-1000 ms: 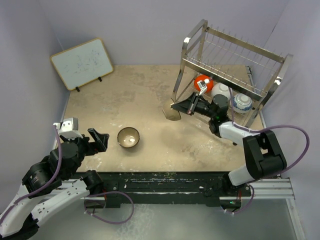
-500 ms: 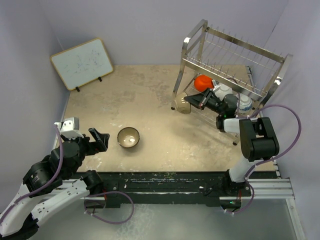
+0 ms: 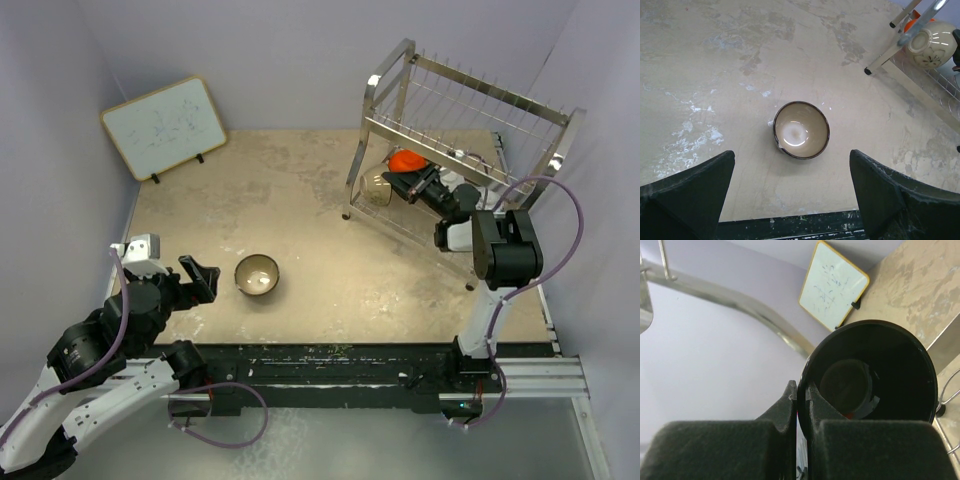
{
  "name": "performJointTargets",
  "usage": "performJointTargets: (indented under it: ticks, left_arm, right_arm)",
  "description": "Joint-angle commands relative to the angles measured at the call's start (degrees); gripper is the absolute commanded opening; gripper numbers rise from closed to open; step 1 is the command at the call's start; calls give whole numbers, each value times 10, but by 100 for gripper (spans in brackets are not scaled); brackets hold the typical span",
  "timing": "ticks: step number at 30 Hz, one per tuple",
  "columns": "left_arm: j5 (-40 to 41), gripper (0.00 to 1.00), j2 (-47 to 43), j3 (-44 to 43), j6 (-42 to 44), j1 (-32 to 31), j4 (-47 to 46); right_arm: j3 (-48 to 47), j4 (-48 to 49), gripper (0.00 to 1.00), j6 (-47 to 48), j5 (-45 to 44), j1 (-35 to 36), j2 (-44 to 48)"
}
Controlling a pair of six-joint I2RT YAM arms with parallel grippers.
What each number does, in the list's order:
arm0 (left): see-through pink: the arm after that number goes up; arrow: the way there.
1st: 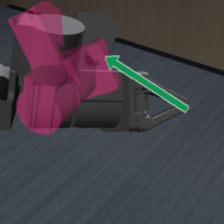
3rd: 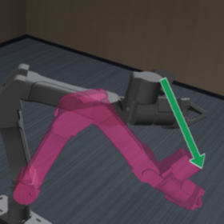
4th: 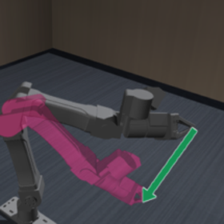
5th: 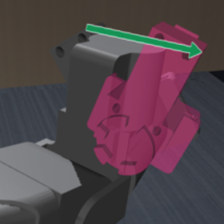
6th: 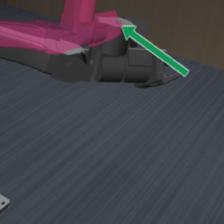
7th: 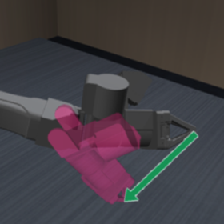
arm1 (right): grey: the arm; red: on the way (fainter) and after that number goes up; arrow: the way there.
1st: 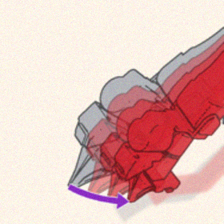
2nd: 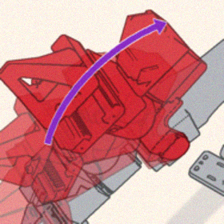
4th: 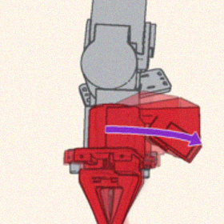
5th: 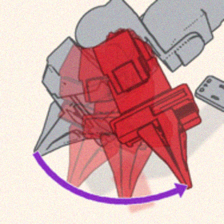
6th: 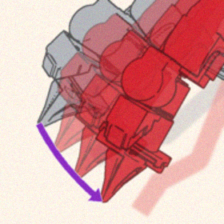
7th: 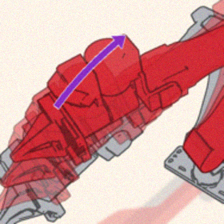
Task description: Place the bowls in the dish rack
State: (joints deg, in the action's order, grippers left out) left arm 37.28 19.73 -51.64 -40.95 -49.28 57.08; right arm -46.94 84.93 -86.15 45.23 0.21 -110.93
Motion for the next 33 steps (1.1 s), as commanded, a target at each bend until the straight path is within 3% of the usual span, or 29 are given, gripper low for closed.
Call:
performJointTargets:
  ticks: [1, 22, 33]
  left_arm:
    - [2, 99, 7, -6, -1, -3, -9]
    - [0, 99, 12, -5, 0, -3, -9]
    - [0, 99, 19, -6, 1, -2, -10]
  right_arm:
    - [-38, 119, 0, -46, -40, -1, -27]
    - [4, 107, 0, -10, -107, -15, -98]
    - [41, 95, 10, 2, -116, -41, -103]
